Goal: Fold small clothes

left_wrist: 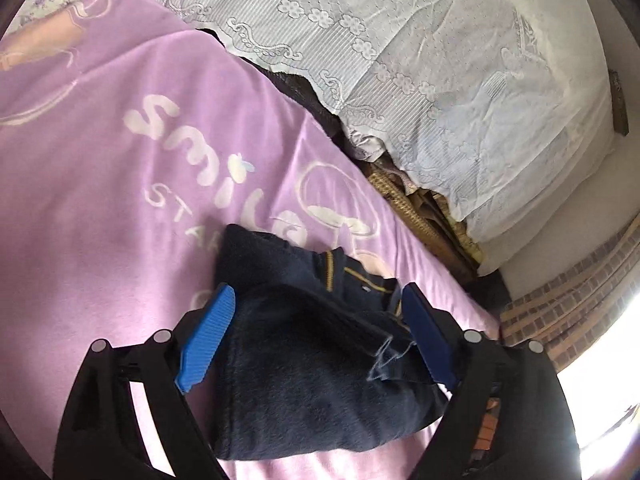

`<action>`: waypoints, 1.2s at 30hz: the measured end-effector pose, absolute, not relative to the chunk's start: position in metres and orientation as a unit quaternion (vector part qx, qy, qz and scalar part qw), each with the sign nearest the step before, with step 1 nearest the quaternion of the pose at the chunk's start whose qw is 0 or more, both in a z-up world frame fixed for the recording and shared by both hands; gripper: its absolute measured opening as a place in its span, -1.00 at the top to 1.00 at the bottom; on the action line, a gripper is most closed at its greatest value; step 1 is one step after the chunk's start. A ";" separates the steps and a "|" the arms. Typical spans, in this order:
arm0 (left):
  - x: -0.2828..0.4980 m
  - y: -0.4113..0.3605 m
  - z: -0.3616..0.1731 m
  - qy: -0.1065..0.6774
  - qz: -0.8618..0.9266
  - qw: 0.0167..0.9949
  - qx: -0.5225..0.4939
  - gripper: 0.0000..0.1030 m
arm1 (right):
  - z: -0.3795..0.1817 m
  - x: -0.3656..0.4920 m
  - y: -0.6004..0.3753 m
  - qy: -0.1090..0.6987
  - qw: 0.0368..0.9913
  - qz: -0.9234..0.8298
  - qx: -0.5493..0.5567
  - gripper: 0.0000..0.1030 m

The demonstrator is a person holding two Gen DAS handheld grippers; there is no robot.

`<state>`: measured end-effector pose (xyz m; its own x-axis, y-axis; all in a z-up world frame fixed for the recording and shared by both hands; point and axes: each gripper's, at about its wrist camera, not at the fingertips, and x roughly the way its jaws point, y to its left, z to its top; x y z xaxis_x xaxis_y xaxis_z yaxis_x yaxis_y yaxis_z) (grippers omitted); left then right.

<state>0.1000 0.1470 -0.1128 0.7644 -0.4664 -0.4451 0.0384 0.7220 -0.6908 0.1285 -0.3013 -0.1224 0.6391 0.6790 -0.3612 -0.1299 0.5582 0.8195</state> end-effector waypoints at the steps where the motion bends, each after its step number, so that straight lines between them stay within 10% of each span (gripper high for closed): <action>1: 0.096 0.145 -0.113 0.318 -0.129 0.881 -0.326 -0.59 | -0.120 0.123 -0.299 0.345 0.820 0.246 0.385 -0.02; 22: 0.102 0.052 -0.126 0.379 -0.044 0.923 -0.043 -0.59 | -0.113 0.085 -0.193 0.372 0.917 0.142 -0.040 0.29; 36: 0.133 0.109 -0.129 0.385 -0.030 0.894 -0.228 -0.60 | -0.103 0.146 -0.231 0.342 0.899 0.158 0.225 0.29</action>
